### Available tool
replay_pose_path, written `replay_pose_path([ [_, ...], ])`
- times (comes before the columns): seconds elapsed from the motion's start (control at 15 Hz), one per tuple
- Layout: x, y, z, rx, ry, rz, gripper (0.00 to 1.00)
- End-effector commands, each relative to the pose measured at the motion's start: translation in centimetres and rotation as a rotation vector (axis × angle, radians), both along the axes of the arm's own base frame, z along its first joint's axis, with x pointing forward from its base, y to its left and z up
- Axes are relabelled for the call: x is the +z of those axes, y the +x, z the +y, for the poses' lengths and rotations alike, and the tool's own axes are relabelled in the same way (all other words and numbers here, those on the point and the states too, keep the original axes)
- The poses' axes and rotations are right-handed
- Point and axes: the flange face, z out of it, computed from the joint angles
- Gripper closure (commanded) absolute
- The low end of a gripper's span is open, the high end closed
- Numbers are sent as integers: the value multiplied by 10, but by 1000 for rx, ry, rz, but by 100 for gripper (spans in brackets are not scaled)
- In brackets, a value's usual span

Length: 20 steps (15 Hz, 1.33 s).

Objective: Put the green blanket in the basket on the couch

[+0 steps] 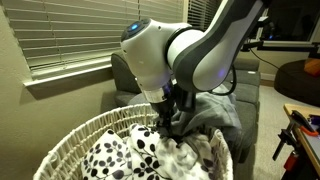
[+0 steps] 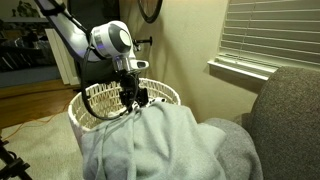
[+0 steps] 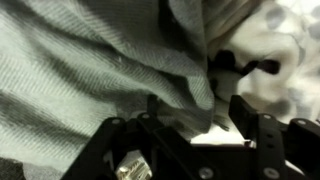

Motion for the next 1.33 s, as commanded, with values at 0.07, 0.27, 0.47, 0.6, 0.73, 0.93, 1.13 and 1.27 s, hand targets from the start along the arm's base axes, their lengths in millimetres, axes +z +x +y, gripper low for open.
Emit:
replay_pose_path([
  [0.07,3,-1,-5,6,-42,-6,61],
  [0.27,4,-1,-5,6,-46,-7,80],
  [0.47,9,-3,-6,4,-50,-12,98],
  [0.6,13,-4,-10,0,-59,-18,100],
  [0.73,20,-4,-16,-14,-67,-32,100],
  [0.93,39,-3,-32,-55,-80,-64,99],
  [1.13,63,-2,-47,-89,-111,-95,99],
  [1.27,83,-4,-54,-106,-139,-113,99],
])
